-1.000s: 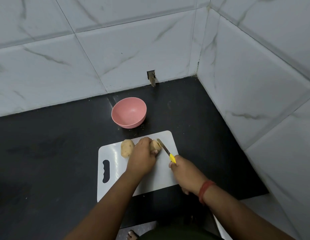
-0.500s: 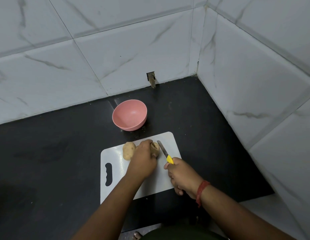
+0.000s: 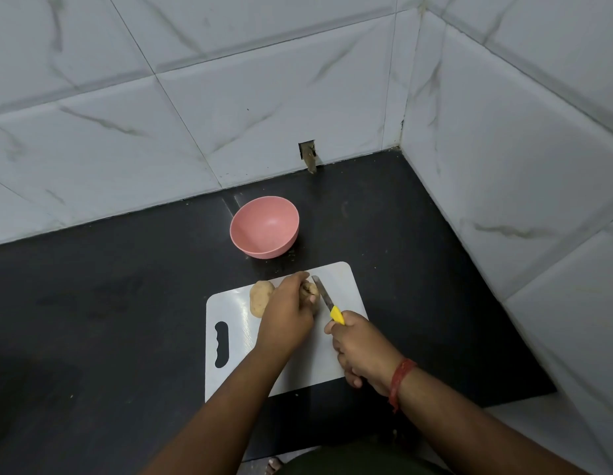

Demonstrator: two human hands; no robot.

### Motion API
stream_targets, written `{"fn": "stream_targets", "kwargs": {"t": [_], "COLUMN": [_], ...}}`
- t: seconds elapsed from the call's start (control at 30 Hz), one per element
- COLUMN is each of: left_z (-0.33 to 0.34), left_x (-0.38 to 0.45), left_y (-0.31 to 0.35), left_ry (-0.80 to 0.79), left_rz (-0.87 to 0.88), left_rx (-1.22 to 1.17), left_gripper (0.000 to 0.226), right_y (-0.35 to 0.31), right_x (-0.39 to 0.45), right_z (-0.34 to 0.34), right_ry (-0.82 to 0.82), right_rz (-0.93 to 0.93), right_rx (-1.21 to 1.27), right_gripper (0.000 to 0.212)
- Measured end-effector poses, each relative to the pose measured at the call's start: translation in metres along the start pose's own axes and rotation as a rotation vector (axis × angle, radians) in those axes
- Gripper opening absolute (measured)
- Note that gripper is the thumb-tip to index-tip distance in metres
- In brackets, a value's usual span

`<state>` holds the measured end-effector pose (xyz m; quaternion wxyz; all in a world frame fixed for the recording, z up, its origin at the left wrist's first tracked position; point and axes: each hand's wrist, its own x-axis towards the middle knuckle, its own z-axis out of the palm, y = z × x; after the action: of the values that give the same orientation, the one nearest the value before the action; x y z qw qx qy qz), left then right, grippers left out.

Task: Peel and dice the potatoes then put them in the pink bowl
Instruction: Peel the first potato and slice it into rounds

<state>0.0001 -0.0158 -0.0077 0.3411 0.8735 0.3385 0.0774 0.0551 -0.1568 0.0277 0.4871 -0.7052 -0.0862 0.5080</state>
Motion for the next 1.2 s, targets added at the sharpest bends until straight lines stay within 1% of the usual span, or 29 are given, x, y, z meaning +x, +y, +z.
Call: {"fn": "stream_targets", "kwargs": {"t": [0.13,0.27,0.5,0.63,0.9,1.2], "left_z": [0.0027,0.0052,0.0067,0.0064,0.0076,0.0062], "left_x": [-0.0008,-0.0003,0.0015,0.0016,-0.0003,0.0002], "left_y": [-0.0020,-0.0043,-0.0036,-0.0022,-0.0030,-0.0047], "left_ry": [-0.012,-0.014,0.000,0.010,0.055,0.038], "left_rz": [-0.004,-0.020,-0.024,-0.039,0.001,0.010], "left_rx": [-0.017,-0.081,-0.077,-0.080,-0.032,0.013], "left_gripper": [0.053,0.057,0.061,0.058,0.049,0.046], "right_y": [-0.0007,-0.0010,0.0011,-0.0024,-0.0059,-0.0081], "right_x": [0.0016,0.0025,0.0044,0.0027,-0.0007,-0.0003], "right_z": [0.0017,0.0016,0.0036,0.0050,0.0059,0.0033], "right_ry": [0.008,0.011,0.018,0.023,-0.005,-0.041], "right_rz": [0.005,-0.008,-0.011,0.005,0.049,0.072], "right_rx": [-0.003,-0.036,-0.030,0.016,0.092,0.203], "right_gripper": [0.024,0.024,0.025,0.026,0.023,0.015]}}
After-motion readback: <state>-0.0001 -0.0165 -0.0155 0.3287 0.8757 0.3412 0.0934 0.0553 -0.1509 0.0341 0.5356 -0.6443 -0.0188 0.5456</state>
